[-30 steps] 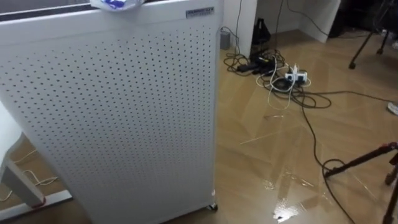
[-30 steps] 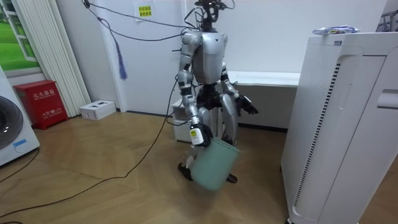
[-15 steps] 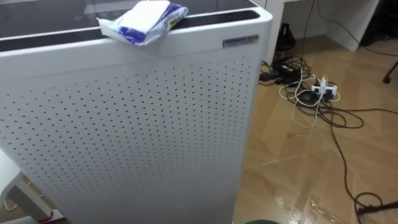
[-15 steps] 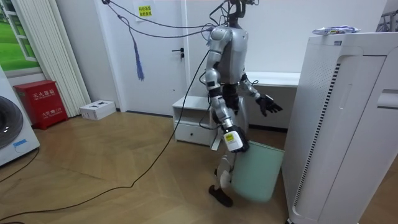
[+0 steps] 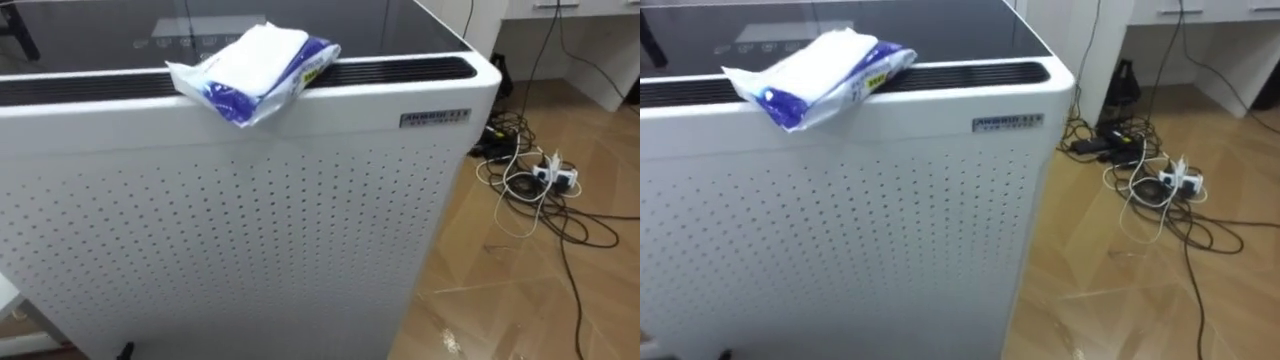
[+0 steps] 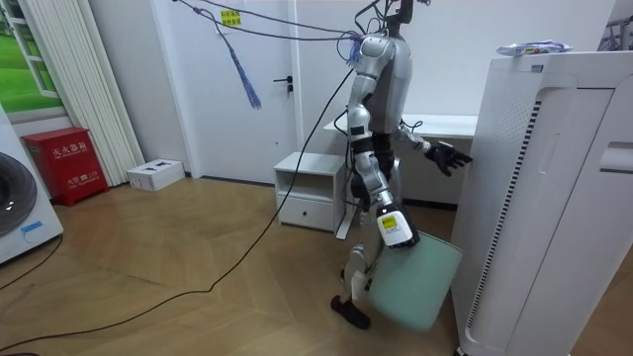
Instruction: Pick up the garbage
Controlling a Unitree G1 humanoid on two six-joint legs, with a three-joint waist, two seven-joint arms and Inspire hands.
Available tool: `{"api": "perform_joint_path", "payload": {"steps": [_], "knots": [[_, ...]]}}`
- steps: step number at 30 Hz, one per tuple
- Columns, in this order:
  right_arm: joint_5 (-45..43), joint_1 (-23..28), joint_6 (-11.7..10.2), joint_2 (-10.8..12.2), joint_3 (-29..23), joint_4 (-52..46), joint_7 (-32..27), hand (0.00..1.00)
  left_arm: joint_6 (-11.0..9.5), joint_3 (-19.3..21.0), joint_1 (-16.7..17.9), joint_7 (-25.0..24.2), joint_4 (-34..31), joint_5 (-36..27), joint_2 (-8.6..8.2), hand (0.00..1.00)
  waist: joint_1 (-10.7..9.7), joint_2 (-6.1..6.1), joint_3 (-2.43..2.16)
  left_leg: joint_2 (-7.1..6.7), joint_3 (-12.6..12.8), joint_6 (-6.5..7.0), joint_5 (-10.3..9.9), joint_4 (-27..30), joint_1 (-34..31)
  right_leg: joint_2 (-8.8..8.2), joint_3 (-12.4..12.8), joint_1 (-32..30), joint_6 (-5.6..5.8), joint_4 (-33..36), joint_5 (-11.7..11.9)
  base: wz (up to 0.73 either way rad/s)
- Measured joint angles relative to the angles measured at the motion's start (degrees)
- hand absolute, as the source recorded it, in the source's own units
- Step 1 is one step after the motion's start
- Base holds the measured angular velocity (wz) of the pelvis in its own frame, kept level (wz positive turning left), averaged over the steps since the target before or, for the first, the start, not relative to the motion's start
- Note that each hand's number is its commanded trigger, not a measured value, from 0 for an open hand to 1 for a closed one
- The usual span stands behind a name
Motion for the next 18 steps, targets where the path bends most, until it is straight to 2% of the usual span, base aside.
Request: {"api": "perform_joint_path", "payload": {"steps": [5,8,10,15,18], "knots": [[-0.37,-0.39,-0.01,-0.05,-0.09,-0.14,-0.06,1.0,-0.04,1.15,0.74,4.46,-5.91,2.61,0.7,0.0,0.44,0.0,0.0,-0.03,-1.41,0.0,0.0,-0.25,0.08,0.08,-0.69,0.98,0.05,-0.9,0.13,0.21],[-0.37,-0.78,-0.03,-0.08,-0.05,-0.22,-0.05,1.0,-2.02,1.67,0.43,8.35,-9.55,4.77,1.5,0.0,1.14,0.08,0.04,-0.22,-2.75,-0.01,0.0,-0.27,0.31,0.01,-1.22,1.49,0.05,-0.93,0.13,0.13],[-0.4,-0.72,-0.04,-0.08,-0.05,-0.09,-0.04,1.0,-3.82,1.82,0.33,10.38,-12.1,6.42,2.69,0.0,1.31,0.14,0.08,-0.3,-3.27,0.0,0.0,-0.32,0.67,-0.06,-1.58,2.32,0.09,-1.23,0.14,0.22],[-1.46,-0.58,-0.03,-0.05,-0.06,-0.13,0.0,1.0,-5.06,3.27,0.42,13.21,-19.76,9.46,3.08,0.0,1.58,0.29,0.07,-0.5,-4.47,-0.18,0.11,-0.47,0.66,-0.15,-2.8,3.19,0.28,-1.87,0.56,0.13],[-1.6,-0.53,-0.02,-0.07,-0.12,-0.15,-0.02,1.0,-5.43,4.61,0.07,14.45,-22.01,10.05,3.08,0.0,2.32,0.38,-0.07,-0.49,-4.5,-0.19,0.12,-0.55,1.06,-0.05,-2.34,3.55,0.28,-1.81,0.56,0.0]]}}
